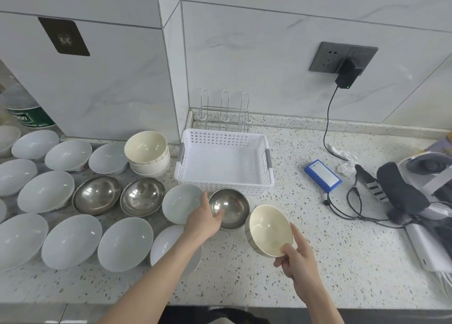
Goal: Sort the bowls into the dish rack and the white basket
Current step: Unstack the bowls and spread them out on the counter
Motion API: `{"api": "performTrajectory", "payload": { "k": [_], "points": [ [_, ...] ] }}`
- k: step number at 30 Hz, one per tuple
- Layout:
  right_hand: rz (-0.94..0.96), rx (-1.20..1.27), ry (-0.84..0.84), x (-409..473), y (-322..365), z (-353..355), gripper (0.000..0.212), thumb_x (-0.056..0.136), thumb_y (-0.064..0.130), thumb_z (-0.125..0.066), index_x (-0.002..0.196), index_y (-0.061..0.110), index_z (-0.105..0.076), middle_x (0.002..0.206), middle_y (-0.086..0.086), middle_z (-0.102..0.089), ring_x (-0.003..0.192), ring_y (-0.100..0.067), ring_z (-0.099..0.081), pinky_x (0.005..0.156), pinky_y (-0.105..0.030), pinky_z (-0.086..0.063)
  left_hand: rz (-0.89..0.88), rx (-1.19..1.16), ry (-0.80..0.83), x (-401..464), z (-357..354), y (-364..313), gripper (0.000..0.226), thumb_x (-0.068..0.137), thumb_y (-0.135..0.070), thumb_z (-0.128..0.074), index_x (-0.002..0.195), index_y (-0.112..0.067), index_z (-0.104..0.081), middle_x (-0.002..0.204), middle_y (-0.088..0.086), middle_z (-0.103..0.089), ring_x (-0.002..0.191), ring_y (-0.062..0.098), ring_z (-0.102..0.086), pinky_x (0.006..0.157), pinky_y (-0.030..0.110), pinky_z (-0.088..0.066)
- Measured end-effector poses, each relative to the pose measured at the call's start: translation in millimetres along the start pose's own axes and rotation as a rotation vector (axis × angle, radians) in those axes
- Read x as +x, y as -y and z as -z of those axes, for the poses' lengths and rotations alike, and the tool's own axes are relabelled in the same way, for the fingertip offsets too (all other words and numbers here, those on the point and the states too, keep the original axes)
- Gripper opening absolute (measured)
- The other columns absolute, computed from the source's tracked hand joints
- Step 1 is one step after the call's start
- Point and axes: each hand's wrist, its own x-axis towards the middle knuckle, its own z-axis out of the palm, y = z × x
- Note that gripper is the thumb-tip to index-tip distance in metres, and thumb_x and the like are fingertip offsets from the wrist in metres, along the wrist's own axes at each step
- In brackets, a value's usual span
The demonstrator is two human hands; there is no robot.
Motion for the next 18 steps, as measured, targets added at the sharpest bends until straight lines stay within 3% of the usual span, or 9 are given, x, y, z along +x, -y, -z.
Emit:
{"api": "performTrajectory", "payload": {
  "k": [3, 6, 12, 18],
  "points": [
    [0.005, -0.029, 0.030, -3, -3, -2, 0.070, 0.088, -0.004, -0.042, 0.145, 0.036, -0.041, 0.052, -0.019, -0.056, 0.042, -0.014, -0.034, 0.039, -0.022, -0.028, 0.005, -0.032, 0.025, -6, 6, 2, 0.075, 0.097, -0.044, -0.048, 0.155, -0.023, -0.006, 0.094, 0.003, -0.071, 0.046, 0.008, -0.061, 0.042, 0.015, -0.038],
    [0.018, -0.079, 0.078, -7, -7, -2, 0.067, 0.088, -0.005, -0.041, 0.140, 0.037, -0.044, 0.052, -0.018, -0.057, 0.036, -0.009, -0.036, 0.037, -0.020, -0.028, -0.018, -0.021, 0.017, -14, 16, 4, 0.067, 0.098, -0.042, -0.047, 0.153, -0.021, -0.015, 0.065, -0.005, -0.065, 0.038, 0.002, -0.058, 0.040, 0.013, -0.035],
    [0.017, -0.187, 0.181, -13, -21, -5, 0.068, 0.086, -0.007, -0.042, 0.140, 0.035, -0.042, 0.053, -0.017, -0.062, 0.042, -0.015, -0.047, 0.037, -0.020, -0.032, -0.002, -0.180, -0.071, -29, 29, 18, 0.054, 0.095, -0.037, -0.049, 0.146, -0.025, -0.034, 0.086, -0.004, -0.072, 0.042, 0.006, -0.058, 0.046, 0.022, -0.046],
    [0.075, -0.281, 0.207, -21, -35, -33, 0.069, 0.086, -0.005, -0.043, 0.138, 0.041, -0.039, 0.071, -0.008, -0.073, 0.050, -0.019, -0.063, 0.044, -0.022, -0.044, 0.035, -0.398, -0.106, -33, 34, 33, 0.046, 0.093, -0.027, -0.053, 0.139, -0.027, -0.044, 0.076, -0.005, -0.075, 0.035, 0.006, -0.047, 0.049, 0.025, -0.044]
  ]
}}
